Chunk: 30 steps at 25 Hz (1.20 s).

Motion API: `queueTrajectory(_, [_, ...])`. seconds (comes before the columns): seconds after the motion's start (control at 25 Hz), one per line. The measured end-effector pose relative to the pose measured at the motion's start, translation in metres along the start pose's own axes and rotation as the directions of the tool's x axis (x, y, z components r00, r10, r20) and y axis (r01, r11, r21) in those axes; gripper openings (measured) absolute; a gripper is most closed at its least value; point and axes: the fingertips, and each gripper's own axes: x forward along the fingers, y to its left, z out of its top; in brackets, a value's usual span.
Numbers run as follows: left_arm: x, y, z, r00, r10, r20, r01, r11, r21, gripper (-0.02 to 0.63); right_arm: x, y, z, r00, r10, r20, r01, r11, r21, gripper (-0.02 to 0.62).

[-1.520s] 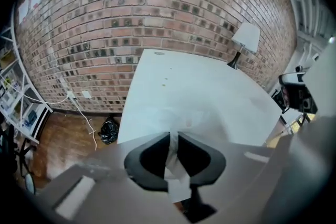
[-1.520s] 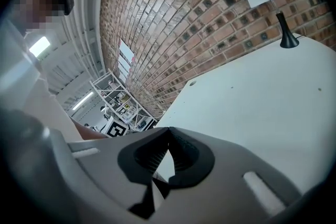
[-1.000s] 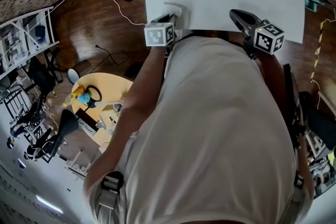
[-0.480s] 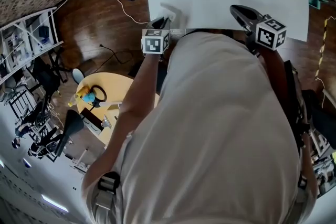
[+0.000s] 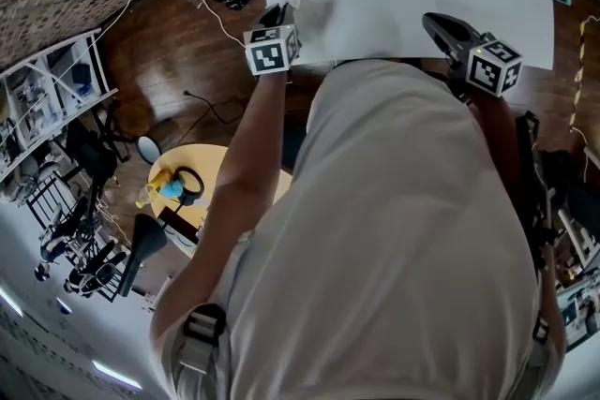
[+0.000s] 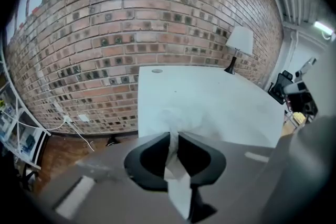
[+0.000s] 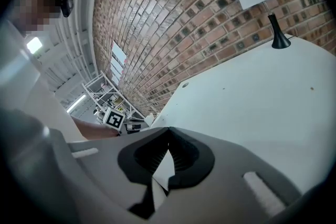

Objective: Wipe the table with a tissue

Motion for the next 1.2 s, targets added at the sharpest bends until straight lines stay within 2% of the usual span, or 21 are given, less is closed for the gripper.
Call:
queueTrajectory(0.12, [0.019,0.023,0.020,0.999,0.035,0.000,-0.035,0.999,-0.022,0.044,0.000,0.000,0.002,1.000,-0.017,0.015,0.017,1.000,0.006,0.006])
queueTrajectory(0.24, [0.036,0.032,0.031,0.998,0.050,-0.032,-0.049,0.999,0.012,0.043,-0.004,-0.002,0.003,0.999,-0.040,0.029,0.039,0.999,0.019,0.006])
queueTrajectory(0.48, [0.052,0.030,0.033,0.998,0.048,-0.042,-0.046,0.998,0.037,0.038,-0.017,-0.009,0.002,0.994,-0.096,0.054,0.093,0.994,0.051,0.006])
queueTrajectory(0.64, [0.056,0.026,0.034,0.998,0.052,-0.037,-0.048,0.994,0.096,0.035,-0.018,-0.011,-0.003,0.991,-0.119,0.064,0.115,0.991,0.065,0.006])
queueTrajectory(0.8, [0.062,0.016,0.032,0.999,0.009,-0.046,-0.002,0.988,0.157,0.034,-0.017,-0.007,-0.004,0.989,-0.127,0.069,0.123,0.990,0.062,0.006])
queueTrajectory(1.04, [0.066,-0.013,0.019,0.993,-0.037,-0.112,0.063,0.970,0.236,0.031,-0.012,-0.006,-0.002,0.990,-0.132,0.057,0.129,0.990,0.053,0.006])
queueTrajectory(1.2, [0.063,-0.031,0.011,0.992,-0.080,-0.098,0.104,0.957,0.270,0.031,-0.001,-0.004,0.003,0.992,-0.119,0.048,0.117,0.992,0.037,0.006])
